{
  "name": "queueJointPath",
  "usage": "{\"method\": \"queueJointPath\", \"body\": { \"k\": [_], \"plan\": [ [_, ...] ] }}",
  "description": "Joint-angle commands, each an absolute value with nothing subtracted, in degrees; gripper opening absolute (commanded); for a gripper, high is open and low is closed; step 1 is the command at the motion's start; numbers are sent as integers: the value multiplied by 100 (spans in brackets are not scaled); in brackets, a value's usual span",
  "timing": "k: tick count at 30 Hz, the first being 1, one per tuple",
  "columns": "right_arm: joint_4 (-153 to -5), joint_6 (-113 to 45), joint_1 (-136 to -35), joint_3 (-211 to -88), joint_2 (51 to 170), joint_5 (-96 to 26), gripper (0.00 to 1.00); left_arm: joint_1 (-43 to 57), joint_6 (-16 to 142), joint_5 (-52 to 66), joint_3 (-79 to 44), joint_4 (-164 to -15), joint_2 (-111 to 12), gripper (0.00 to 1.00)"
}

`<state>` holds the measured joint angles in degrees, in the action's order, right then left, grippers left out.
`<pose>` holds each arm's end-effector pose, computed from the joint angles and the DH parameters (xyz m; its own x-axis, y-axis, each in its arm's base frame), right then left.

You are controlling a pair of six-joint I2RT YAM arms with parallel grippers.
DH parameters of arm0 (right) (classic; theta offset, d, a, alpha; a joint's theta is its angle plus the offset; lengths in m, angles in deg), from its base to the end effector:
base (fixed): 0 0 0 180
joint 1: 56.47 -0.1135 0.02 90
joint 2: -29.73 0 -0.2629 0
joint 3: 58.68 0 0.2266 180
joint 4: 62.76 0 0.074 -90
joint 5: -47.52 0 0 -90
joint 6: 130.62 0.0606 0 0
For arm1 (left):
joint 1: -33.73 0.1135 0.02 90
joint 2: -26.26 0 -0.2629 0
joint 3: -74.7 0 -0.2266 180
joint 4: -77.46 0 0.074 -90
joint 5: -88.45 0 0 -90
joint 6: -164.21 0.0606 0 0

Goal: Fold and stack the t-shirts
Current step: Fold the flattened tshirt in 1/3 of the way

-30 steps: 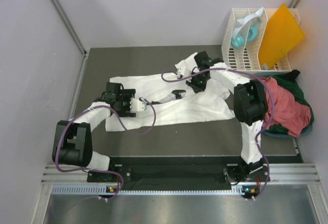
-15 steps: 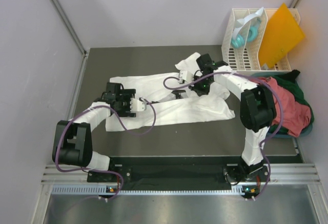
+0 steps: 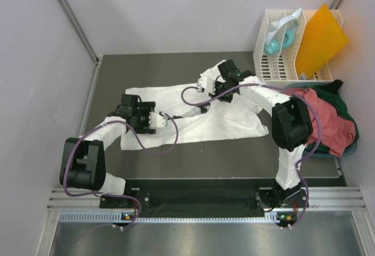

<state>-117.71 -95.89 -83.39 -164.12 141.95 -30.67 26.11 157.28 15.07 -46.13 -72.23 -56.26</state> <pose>0.3578 0.1956 0.2127 -0.0121 -0.9084 -0.4180 -0.9471 0.1445 -0.2866 0.2674 -0.0533 0.1780 0.1966 0.9334 -0.3002 0.8282 0.0059 0.5604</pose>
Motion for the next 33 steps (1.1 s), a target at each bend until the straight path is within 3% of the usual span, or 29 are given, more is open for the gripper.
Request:
{"method": "queueJointPath", "body": {
  "k": [1,5,8,9,10,18,19,21,25,33],
  "plan": [
    [-11047,-9512,-8477,-16676,14345,-3290,0,2591,15753,1665,-4582,-7445,-5574,92],
    [-10949,-9485,-8530,-16737,14530,-3378,0,2591,15736,1638,-4609,-7445,-5548,92],
    [-10835,-9450,-8574,-16694,14653,-3527,12,2591,15736,1603,-4626,-7427,-5521,92],
    [-10757,-9441,-8591,-16650,14671,-3571,24,2591,15744,1612,-4635,-7418,-5504,92],
    [-10695,-9415,-8609,-16571,14662,-3693,29,2591,15744,1612,-4635,-7427,-5495,92],
    [-9701,-8607,-8399,-16008,14074,-4494,55,2591,15482,1603,-4749,-7839,-5363,93],
    [-9640,-8406,-8355,-15973,13960,-4538,70,2582,15263,1594,-4741,-7936,-5372,95],
    [-9517,-8238,-8258,-15929,13863,-4617,77,2573,15095,1507,-4662,-8225,-5451,99],
    [-9595,-7614,-8021,-16157,13871,-4565,84,2530,14481,1243,-4320,-8604,-5661,99],
    [-9868,-6692,-7301,-16728,14099,-4102,88,2196,13750,671,-3669,-8948,-6048,99]
  ]
}}
